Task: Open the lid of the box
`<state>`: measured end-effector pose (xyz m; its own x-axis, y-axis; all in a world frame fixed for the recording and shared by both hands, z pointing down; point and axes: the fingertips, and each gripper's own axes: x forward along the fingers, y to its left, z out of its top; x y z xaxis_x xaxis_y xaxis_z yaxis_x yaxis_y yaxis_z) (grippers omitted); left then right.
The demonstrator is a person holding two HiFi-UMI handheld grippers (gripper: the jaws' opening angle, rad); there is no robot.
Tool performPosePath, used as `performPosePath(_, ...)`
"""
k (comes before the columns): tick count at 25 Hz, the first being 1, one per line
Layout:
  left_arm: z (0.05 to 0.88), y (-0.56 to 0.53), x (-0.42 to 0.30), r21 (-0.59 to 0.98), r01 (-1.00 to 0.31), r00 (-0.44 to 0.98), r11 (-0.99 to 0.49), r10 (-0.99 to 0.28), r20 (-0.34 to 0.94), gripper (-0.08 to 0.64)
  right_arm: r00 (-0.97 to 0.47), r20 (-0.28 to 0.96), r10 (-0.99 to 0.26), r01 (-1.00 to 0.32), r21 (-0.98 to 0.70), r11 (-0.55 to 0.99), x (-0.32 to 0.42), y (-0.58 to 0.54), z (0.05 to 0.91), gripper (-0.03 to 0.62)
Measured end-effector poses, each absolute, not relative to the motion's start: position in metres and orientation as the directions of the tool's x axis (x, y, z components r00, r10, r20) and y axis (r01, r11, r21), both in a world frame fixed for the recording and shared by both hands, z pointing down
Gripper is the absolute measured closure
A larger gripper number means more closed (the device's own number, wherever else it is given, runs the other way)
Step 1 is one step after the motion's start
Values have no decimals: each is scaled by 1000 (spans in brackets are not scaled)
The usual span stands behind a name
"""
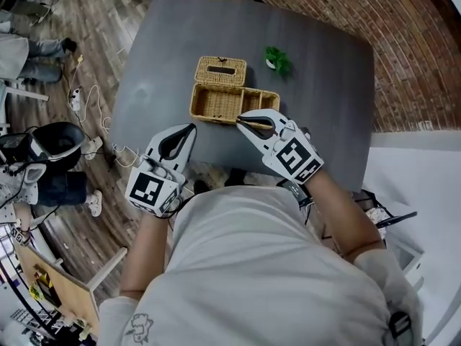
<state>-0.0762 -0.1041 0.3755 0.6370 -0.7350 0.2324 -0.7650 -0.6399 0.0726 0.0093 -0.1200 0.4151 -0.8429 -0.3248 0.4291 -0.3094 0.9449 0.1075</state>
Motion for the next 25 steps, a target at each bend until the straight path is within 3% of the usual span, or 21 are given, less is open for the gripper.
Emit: performPosePath(25,327,44,-168,32,-658,747,-753,-647,151,549,-788,327,-521,-481,201,854,-74,36,364,586)
